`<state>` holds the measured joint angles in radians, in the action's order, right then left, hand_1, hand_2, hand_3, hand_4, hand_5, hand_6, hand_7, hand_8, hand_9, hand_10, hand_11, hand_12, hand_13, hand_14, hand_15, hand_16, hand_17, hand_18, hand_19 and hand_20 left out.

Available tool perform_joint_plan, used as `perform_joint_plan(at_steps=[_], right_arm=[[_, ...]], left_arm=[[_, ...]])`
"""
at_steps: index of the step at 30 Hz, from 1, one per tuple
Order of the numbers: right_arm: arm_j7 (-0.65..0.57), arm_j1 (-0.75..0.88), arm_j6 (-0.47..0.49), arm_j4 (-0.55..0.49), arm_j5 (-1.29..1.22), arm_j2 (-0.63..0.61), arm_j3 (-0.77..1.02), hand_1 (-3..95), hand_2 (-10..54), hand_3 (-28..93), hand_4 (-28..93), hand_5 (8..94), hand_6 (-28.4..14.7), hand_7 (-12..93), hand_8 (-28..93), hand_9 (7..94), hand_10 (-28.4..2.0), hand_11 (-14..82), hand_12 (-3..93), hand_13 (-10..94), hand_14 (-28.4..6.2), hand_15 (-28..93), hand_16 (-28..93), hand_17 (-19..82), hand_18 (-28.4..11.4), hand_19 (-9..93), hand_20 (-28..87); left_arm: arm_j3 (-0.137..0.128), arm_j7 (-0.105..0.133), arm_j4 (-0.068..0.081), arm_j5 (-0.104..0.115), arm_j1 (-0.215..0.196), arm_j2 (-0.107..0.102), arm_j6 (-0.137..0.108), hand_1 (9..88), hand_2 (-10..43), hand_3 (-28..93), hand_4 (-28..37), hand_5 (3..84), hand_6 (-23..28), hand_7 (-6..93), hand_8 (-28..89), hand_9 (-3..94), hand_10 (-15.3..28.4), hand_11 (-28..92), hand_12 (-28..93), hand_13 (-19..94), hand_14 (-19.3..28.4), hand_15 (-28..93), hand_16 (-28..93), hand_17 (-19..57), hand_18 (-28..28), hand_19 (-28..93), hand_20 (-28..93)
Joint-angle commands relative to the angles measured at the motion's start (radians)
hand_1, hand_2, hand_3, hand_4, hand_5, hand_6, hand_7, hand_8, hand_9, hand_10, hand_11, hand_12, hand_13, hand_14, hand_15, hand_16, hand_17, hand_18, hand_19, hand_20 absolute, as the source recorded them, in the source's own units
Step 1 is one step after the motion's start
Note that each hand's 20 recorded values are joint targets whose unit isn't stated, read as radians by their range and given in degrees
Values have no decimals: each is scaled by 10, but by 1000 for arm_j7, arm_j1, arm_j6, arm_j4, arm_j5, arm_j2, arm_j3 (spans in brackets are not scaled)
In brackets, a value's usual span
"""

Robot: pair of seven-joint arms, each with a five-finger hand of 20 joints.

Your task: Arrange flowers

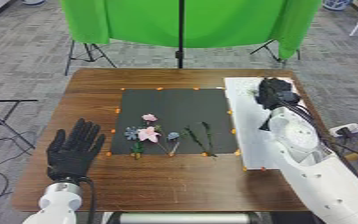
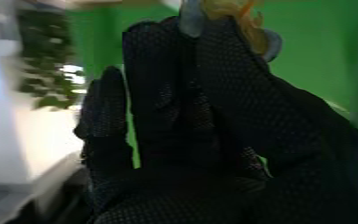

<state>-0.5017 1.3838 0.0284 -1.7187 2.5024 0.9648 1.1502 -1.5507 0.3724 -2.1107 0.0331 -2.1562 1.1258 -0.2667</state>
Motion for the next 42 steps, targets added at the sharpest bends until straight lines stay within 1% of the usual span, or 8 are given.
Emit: perform_joint_plan(at_steps=[1, 3, 7, 25, 28, 32, 37, 42], right_arm=[[171, -55, 33, -127, 11, 0, -131, 619, -95, 745, -283, 652, -15, 500, -68, 743, -119, 210, 403, 641, -80, 538, 337, 307, -221, 867, 340], [233, -69, 65, -130, 68, -2, -169, 618, -95, 747, -283, 654, -16, 484, -77, 743, -119, 197, 399, 640, -80, 529, 340, 305, -220, 865, 340], [276, -76, 83, -134, 81, -2, -224, 615, -95, 750, -283, 652, -16, 468, -78, 741, -118, 178, 391, 638, -79, 514, 341, 299, -220, 860, 340], [253, -44, 155, -106, 86, 20, -313, 605, -95, 754, -283, 649, -16, 430, -85, 736, -118, 153, 379, 633, -79, 510, 341, 299, -223, 862, 349], [226, -30, 203, -123, 43, 27, -294, 604, -95, 755, -283, 651, -13, 374, -79, 727, -120, 146, 370, 630, -80, 513, 341, 298, -224, 863, 353], [232, -29, 210, -108, 68, 40, -283, 602, -95, 755, -283, 649, -9, 329, -85, 701, -123, 177, 340, 618, -78, 517, 338, 292, -223, 863, 357], [215, -6, 200, -120, 41, 46, -255, 587, -95, 759, -283, 638, -8, 272, -173, 657, -136, 246, 276, 602, -85, 536, 329, 290, -227, 867, 360], [182, 23, 216, -172, -18, 43, -216, 577, -95, 767, -283, 608, -3, 217, -167, 645, -144, 272, 243, 596, -89, 547, 326, 289, -229, 870, 363]], left_arm=[[4, 1, 0, -25, -18, 1, -2, 254, 197, 757, -283, 481, 104, 121, -100, 404, 154, 228, 83, 293, 157, 370, -90, -83, 138, 374, 119], [5, 1, -1, -40, -16, -1, -10, 253, 196, 758, -283, 481, 104, 121, -100, 400, 154, 227, 83, 292, 157, 370, -90, -83, 138, 374, 118], [5, -1, 3, -43, -8, -2, -1, 253, 196, 758, -283, 478, 103, 120, -100, 396, 153, 227, 83, 290, 158, 370, -90, -83, 138, 373, 118], [1, -6, 4, -26, -10, -5, -3, 253, 196, 758, -283, 477, 103, 122, -100, 394, 152, 229, 84, 289, 158, 371, -90, -84, 139, 374, 119], [2, 0, 8, -22, -8, -8, 13, 252, 195, 760, -283, 477, 103, 122, -100, 395, 153, 229, 84, 289, 158, 371, -90, -84, 139, 374, 119], [2, 10, 9, -11, -13, -14, 17, 252, 191, 763, -283, 477, 103, 122, -100, 396, 153, 228, 85, 291, 157, 371, -90, -84, 139, 374, 118], [3, 8, 8, -14, -14, -12, 17, 255, 184, 763, -283, 476, 103, 119, -99, 397, 152, 227, 86, 291, 157, 369, -89, -83, 140, 373, 118], [4, 7, 9, -23, -14, -9, 16, 256, 183, 762, -283, 476, 103, 118, -98, 398, 152, 227, 87, 293, 158, 366, -89, -83, 140, 372, 118]])
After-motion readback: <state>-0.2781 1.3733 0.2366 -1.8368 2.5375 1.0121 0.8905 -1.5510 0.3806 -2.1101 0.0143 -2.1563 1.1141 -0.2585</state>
